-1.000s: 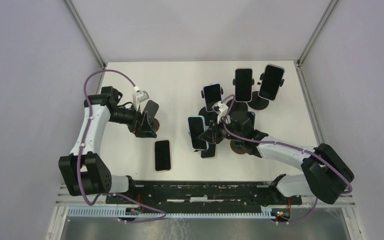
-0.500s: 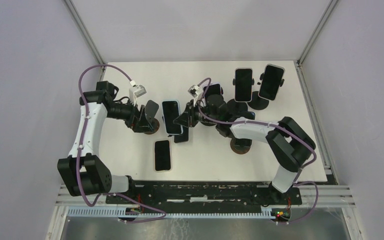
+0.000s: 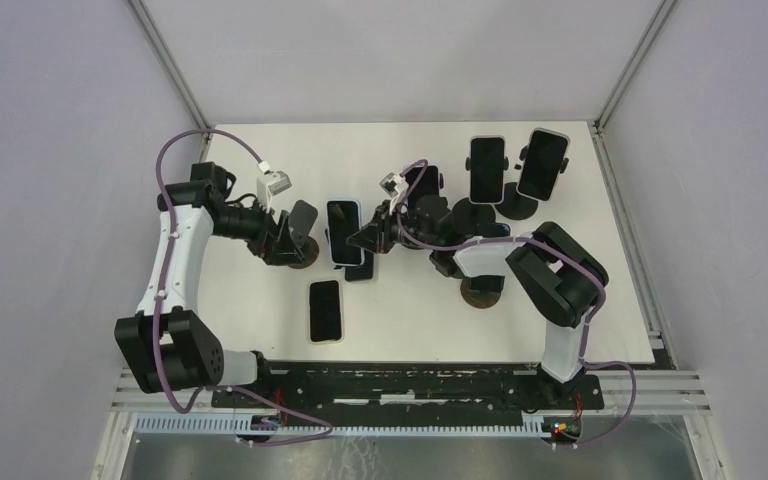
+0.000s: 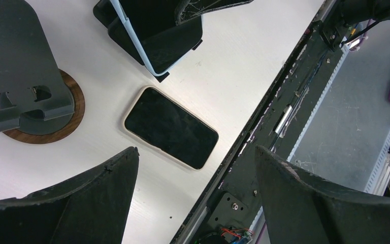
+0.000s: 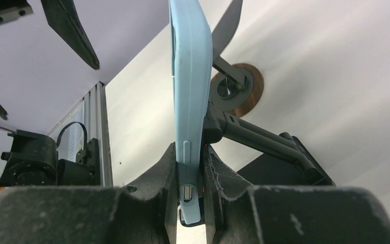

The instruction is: Remove the phone from the phone stand

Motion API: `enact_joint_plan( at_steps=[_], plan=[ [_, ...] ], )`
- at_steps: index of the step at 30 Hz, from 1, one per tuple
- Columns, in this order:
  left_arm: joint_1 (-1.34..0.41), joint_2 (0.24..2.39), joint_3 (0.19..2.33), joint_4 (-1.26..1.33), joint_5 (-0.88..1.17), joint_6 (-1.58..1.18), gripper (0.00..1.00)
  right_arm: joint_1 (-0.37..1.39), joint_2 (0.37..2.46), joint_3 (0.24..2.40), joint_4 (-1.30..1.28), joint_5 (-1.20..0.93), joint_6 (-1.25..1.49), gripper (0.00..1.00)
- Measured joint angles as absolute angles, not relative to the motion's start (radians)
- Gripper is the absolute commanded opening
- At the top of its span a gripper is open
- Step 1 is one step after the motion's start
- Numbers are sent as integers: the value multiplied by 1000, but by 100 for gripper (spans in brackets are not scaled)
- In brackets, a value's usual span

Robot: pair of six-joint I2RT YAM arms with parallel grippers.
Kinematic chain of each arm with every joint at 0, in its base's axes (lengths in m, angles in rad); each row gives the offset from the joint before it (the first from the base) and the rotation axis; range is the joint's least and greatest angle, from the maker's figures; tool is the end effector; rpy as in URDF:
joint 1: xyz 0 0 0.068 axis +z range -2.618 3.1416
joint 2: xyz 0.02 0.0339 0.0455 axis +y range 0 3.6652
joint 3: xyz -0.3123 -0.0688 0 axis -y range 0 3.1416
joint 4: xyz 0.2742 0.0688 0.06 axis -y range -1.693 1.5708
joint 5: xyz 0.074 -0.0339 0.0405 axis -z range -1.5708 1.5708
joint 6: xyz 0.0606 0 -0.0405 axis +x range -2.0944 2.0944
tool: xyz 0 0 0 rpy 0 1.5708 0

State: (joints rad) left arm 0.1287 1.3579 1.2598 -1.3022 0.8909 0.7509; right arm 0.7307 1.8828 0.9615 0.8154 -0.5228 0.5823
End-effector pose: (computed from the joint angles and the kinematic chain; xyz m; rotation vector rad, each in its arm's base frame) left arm 0.2558 -0.0144 0.3411 0.8435 2.2973 -0.9674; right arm 0.3189 0.3264 0.2153 -0.5722 1.7843 1.3861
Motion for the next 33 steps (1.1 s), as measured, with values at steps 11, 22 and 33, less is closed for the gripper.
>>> enact_joint_plan(
  at_steps=[11, 22, 33],
  plan=[
    [129, 1355, 1259, -1291, 891, 751, 89, 749, 1849, 878, 808, -485, 556, 25],
    [129, 1335, 1245, -1280, 890, 751, 90, 759, 1718, 762, 770, -379, 506, 55],
    [125, 1332, 1187, -1257, 891, 751, 89, 767, 1668, 745, 664, -261, 447, 70]
  ],
)
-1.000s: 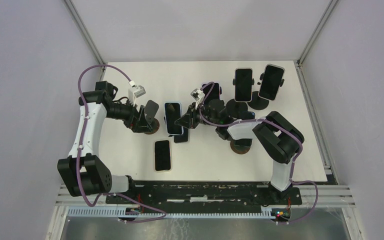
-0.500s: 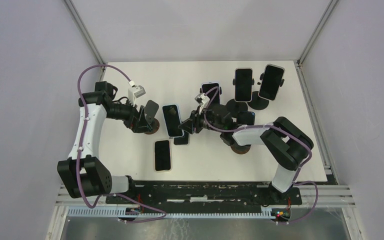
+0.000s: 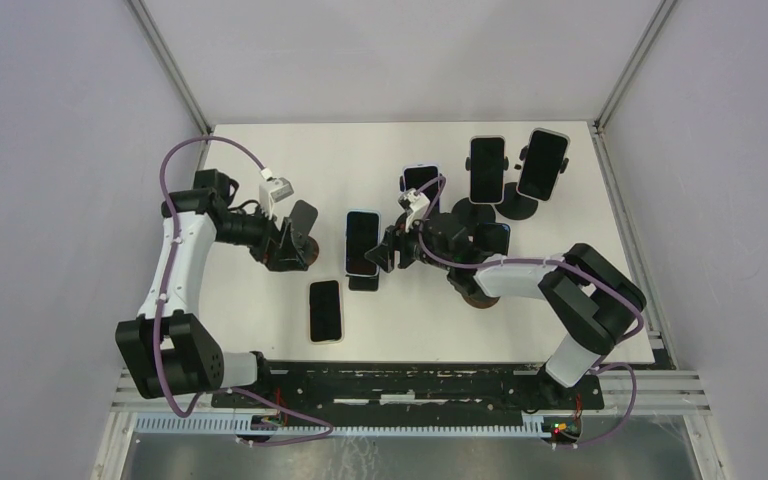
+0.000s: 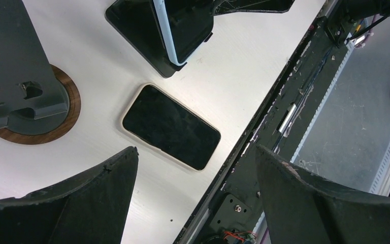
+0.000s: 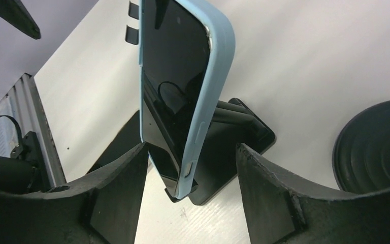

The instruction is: Remove the phone from the phone stand

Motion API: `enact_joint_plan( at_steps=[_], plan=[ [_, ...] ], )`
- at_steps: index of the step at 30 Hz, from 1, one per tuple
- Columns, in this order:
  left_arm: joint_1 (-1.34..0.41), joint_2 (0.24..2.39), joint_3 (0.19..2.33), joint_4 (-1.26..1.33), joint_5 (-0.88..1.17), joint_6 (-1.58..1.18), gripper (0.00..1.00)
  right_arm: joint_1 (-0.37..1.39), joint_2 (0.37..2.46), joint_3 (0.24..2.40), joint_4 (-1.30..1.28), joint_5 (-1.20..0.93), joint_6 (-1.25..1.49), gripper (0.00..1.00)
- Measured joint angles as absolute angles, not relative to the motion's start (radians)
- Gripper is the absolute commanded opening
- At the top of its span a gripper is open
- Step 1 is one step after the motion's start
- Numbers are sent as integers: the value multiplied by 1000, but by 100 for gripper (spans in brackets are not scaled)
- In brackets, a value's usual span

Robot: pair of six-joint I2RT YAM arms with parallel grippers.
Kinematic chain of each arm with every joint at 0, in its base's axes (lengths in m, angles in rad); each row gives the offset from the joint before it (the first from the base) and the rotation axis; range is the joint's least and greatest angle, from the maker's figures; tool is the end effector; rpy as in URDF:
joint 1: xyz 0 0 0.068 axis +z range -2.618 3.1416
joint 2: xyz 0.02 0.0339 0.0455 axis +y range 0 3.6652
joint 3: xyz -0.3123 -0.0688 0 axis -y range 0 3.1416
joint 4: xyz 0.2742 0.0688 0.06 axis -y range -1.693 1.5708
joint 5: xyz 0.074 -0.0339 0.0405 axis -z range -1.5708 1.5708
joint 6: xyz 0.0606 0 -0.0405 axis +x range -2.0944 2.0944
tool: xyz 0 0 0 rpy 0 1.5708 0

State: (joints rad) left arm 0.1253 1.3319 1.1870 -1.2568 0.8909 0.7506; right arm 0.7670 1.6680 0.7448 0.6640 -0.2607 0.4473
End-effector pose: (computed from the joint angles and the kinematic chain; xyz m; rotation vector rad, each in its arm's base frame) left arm 0.2489 -0.0161 0.3262 0.8468 2.2978 -0.9701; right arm 0.2712 0.2831 0.2079 -0.5055 1.8975 1.0680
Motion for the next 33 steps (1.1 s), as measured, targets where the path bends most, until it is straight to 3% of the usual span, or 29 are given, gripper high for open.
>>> enact_joint_plan(
  at_steps=[7, 15, 19, 25, 33],
  plan=[
    [122, 1332, 1172, -1248, 891, 751, 90, 771, 1668, 774, 604, -195, 430, 79],
    [122, 1328, 1154, -1266, 891, 772, 90, 770, 1711, 948, 581, -160, 411, 76],
    [122, 1317, 1152, -1284, 891, 787, 90, 768, 1745, 992, 582, -163, 410, 65],
    [122, 1316, 1151, -1295, 891, 801, 89, 756, 1786, 1019, 586, -215, 426, 32],
    [122, 1315, 1151, -1308, 891, 811, 89, 757, 1786, 1057, 584, -336, 450, 7]
  ],
)
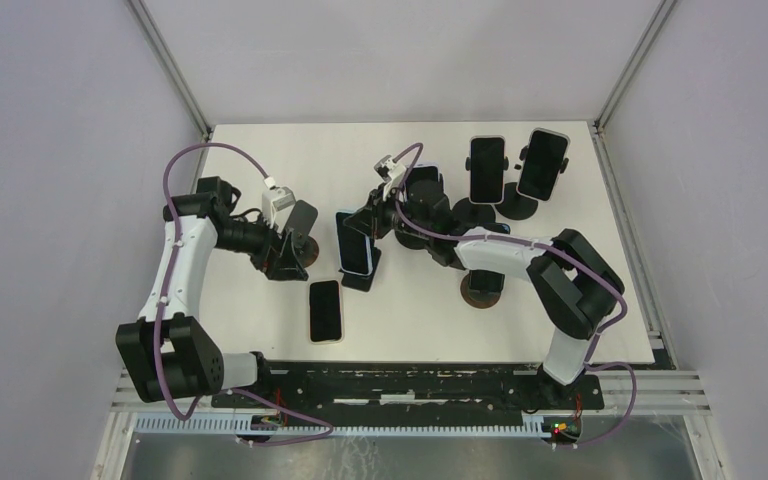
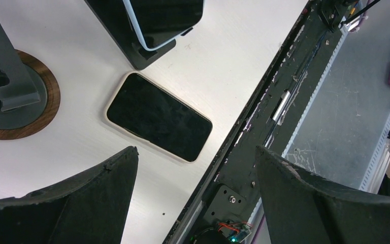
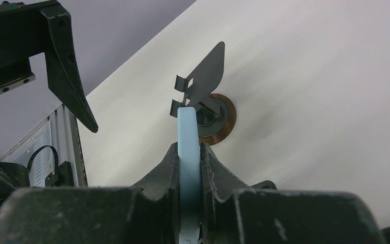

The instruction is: Remove the phone from the phone stand

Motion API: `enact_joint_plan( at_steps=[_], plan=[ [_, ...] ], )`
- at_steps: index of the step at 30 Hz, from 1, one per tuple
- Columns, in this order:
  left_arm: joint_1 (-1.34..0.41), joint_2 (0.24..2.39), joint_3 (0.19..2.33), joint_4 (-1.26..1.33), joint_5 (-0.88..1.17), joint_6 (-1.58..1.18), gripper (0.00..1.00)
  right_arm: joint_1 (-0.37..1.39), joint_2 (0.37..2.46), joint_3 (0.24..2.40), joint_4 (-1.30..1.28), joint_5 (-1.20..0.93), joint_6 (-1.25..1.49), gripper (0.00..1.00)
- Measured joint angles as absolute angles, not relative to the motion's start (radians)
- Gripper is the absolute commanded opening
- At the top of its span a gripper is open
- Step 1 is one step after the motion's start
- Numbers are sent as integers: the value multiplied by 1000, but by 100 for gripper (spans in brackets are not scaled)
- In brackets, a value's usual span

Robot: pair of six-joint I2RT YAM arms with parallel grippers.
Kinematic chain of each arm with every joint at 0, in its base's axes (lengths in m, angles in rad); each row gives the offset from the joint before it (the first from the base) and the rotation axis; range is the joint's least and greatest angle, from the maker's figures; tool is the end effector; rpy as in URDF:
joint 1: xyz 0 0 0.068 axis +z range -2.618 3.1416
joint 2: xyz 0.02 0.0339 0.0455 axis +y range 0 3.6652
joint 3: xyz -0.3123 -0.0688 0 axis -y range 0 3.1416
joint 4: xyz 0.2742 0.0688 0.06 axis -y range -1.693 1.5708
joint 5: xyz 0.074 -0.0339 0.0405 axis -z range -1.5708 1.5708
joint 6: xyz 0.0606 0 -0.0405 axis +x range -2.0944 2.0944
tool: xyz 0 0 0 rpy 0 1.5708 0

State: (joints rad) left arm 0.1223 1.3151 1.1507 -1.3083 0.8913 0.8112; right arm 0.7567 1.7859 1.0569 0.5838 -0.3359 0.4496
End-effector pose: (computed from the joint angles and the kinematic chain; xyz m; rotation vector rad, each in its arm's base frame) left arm 0.2363 -0.0184 0.3184 0.8905 2.3103 -1.0013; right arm 0.3215 0.3310 0.2617 -0.5469 1.7738 1.1570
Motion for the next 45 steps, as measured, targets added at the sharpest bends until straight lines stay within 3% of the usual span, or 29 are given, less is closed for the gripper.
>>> enact_joint_plan(
  at_steps=[2, 16, 24, 30, 36, 45],
  plan=[
    [122, 1315, 1151, -1311, 891, 813, 89, 756, 1786, 1074, 569, -356, 440, 0],
    [122, 1315, 1151, -1315, 891, 821, 89, 744, 1734, 1093, 544, -437, 470, 0],
    [122, 1314, 1151, -1316, 891, 821, 89, 744, 1406, 968, 471, -400, 533, 0],
    [122, 1301, 1151, -1318, 891, 821, 89, 762, 1230, 676, 445, -355, 609, 0],
    [122, 1293, 1153, -1322, 891, 821, 89, 789, 1272, 505, 385, -309, 675, 0],
    [122, 1293, 1153, -1329, 891, 821, 89, 785, 1501, 524, 556, -296, 767, 0]
  ],
)
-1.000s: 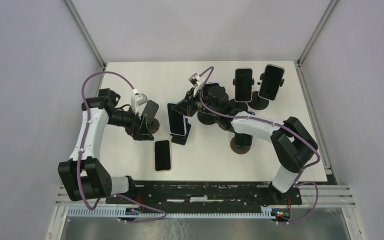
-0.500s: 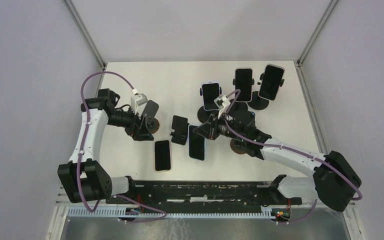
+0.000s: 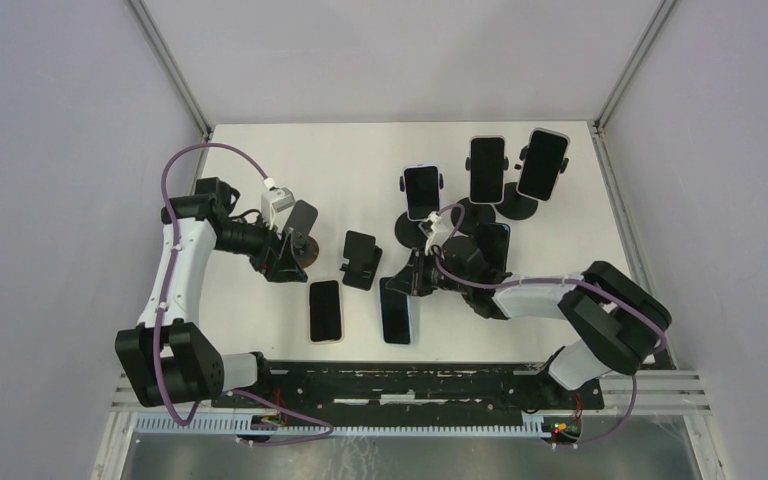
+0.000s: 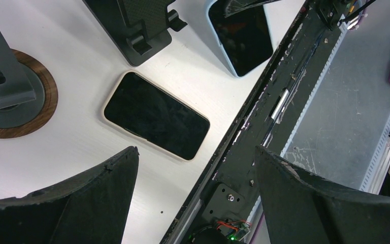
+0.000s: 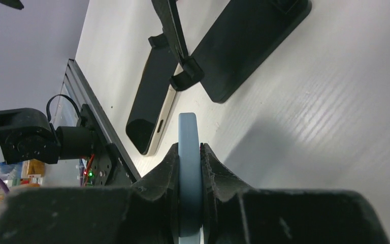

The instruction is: Remove the phone from the phone stand

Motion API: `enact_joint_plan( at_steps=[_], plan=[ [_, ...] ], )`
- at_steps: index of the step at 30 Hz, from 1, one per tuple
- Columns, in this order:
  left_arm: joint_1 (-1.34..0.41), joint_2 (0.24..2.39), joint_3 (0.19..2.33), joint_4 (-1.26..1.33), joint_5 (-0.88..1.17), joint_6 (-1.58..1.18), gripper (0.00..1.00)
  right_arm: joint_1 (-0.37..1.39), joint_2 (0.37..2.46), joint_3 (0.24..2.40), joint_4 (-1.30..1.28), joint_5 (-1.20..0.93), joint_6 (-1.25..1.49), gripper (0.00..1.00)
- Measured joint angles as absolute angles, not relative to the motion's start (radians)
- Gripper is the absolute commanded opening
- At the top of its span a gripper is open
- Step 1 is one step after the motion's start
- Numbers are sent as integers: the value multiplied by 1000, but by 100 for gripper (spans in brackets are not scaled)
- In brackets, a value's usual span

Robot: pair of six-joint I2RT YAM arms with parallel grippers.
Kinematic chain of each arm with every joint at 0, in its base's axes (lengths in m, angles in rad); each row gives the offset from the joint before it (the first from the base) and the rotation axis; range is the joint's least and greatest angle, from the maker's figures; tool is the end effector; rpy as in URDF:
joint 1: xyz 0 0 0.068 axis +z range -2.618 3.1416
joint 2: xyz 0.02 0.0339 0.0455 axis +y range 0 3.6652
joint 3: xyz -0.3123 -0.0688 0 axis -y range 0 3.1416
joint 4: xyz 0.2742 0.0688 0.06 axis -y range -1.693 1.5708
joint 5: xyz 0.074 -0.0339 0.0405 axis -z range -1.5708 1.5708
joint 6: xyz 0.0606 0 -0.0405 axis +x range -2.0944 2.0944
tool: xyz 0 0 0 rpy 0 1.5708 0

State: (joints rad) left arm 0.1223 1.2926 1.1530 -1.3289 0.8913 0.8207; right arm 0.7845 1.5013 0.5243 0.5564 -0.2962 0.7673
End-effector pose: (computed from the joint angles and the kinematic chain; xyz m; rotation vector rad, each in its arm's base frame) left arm 0.2296 -0.0193 0.3236 0.9021 2.3009 -0.9940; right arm 0.2153 0.2399 0.1775 -0.2323 2.2042 1.2364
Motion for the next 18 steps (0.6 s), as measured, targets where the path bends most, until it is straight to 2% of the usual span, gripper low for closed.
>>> enact_joint_plan(
  at_steps=[2, 3, 5, 8, 14, 18],
  plan=[
    [122, 1293, 1153, -1329, 891, 821, 89, 785, 1550, 540, 597, -301, 789, 0],
    [122, 1293, 1153, -1329, 891, 821, 89, 785, 1580, 550, 622, -305, 802, 5],
    [122, 1293, 1153, -1329, 891, 820, 89, 785, 1615, 564, 643, -306, 817, 27],
    [122, 1293, 1153, -1329, 891, 821, 89, 787, 1637, 583, 633, -274, 809, 50],
    [122, 1293, 1153, -1329, 891, 821, 89, 810, 1637, 620, 489, -106, 704, 68],
    [122, 1293, 1153, -1329, 892, 821, 89, 832, 1637, 682, 367, -10, 635, 76]
  ],
)
